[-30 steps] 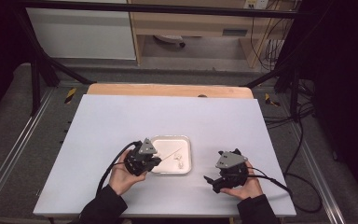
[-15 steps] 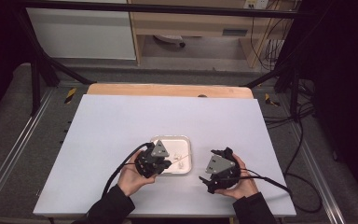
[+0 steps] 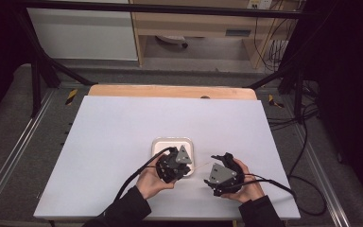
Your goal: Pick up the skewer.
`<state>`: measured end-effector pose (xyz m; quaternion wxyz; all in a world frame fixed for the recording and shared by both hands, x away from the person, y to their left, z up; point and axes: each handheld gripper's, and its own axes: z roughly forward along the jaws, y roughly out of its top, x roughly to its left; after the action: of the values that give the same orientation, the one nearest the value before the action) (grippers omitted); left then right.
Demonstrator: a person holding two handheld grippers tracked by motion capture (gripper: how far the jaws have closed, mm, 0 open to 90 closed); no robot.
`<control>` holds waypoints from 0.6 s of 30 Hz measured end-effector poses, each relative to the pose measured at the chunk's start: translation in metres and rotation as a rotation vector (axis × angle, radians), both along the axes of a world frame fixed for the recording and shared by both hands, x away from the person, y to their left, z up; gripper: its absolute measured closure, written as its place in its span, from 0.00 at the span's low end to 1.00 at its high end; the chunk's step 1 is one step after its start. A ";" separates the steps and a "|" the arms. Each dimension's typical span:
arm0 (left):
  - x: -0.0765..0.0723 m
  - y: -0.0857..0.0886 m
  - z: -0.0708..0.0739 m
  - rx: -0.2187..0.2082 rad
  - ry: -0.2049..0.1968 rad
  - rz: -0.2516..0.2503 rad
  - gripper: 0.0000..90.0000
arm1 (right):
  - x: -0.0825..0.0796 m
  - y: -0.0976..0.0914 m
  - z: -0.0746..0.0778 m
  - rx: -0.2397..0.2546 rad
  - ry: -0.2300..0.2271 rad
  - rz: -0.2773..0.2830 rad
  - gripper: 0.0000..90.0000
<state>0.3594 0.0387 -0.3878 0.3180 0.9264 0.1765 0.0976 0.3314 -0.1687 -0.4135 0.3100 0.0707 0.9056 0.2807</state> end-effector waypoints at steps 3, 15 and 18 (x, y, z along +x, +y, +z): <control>-0.001 -0.006 0.001 0.005 -0.001 -0.011 0.99 | 0.000 0.000 -0.001 -0.020 -0.021 0.030 0.27; -0.002 -0.016 0.002 0.012 0.010 -0.044 0.99 | 0.001 -0.002 -0.003 -0.113 -0.081 0.124 0.50; -0.003 -0.020 0.002 0.018 0.009 -0.052 0.99 | 0.001 -0.002 -0.005 -0.153 -0.099 0.151 0.57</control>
<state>0.3567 0.0187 -0.3861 0.3110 0.9340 0.1532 0.0866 0.3326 -0.1705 -0.4183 0.3369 -0.0356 0.9106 0.2365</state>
